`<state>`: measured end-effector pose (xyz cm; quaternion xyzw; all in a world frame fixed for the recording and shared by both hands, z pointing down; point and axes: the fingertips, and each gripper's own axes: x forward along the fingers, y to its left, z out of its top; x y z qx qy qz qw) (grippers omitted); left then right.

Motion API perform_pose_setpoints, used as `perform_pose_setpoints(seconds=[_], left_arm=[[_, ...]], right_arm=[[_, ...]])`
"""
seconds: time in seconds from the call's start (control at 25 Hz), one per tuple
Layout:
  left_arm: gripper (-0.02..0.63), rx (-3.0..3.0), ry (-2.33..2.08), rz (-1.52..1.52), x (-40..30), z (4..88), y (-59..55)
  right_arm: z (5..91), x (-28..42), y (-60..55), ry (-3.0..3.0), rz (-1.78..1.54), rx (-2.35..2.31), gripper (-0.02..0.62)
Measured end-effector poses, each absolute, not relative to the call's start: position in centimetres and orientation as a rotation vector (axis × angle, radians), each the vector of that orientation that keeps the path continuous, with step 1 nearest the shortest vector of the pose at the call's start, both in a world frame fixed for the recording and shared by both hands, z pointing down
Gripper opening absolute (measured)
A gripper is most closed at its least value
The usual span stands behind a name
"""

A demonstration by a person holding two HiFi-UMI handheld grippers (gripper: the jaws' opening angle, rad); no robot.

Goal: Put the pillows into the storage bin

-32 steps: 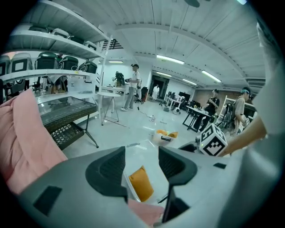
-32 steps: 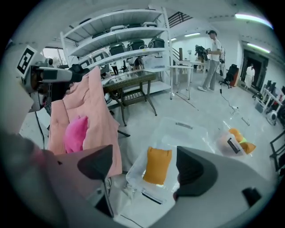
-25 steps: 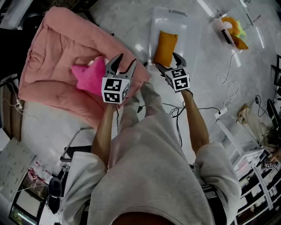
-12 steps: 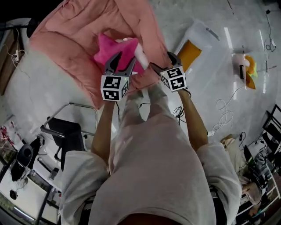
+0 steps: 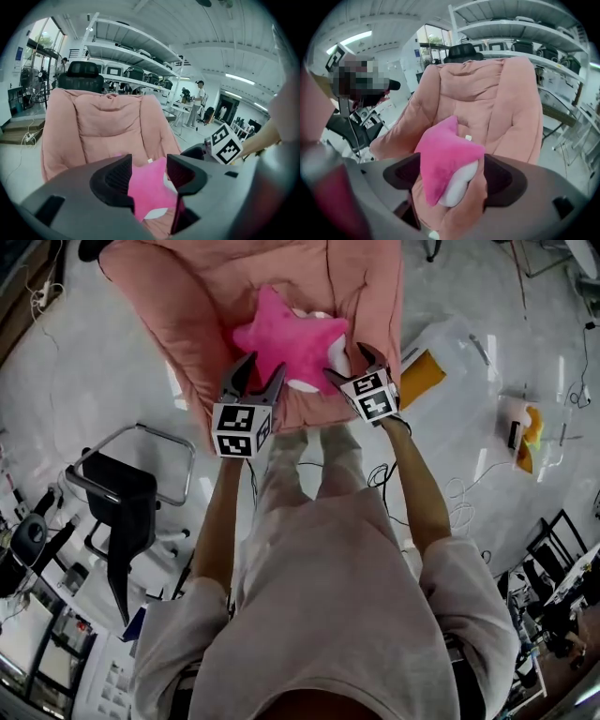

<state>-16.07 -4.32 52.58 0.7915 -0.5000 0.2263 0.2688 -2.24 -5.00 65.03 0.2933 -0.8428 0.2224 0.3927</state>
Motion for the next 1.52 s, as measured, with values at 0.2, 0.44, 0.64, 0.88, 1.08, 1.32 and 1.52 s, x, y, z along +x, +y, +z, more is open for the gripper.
perform_pose_setpoints(seconds=[0.2, 0.44, 0.64, 0.88, 1.08, 1.32, 1.52], left_arm=[[0.230, 2.103, -1.365, 0.587, -18.6, 53.0, -4.2], [0.229, 2.085, -1.369, 0.564, -19.6, 53.6, -4.6], [0.230, 2.076, -1.360, 0.566, -19.5, 53.9, -4.5], [0.230, 2.040, -1.358, 0.576, -20.6, 55.2, -3.9], [0.230, 2.019, -1.360, 0.577, -21.3, 55.7, -3.6], [0.229, 2.029, -1.350, 0.558, -21.2, 55.8, -4.3], [0.229, 2.062, -1.337, 0.558, -20.4, 55.2, -5.0]], right_arm=[[67.4, -4.0, -6.4, -1.992, 0.202, 0.440, 0.422], [71.0, -4.8, -8.3, -1.749, -0.256, 0.040, 0.440], [74.2, -5.6, -10.4, -1.629, -0.356, -0.119, 0.460], [78.1, -7.0, -10.8, -1.545, -0.331, -0.226, 0.465], [79.2, -6.8, -10.1, -1.485, -0.226, -0.303, 0.428], [78.5, -7.2, -8.0, -1.511, -0.190, -0.277, 0.293], [77.2, -7.9, -5.8, -1.553, -0.195, -0.245, 0.254]])
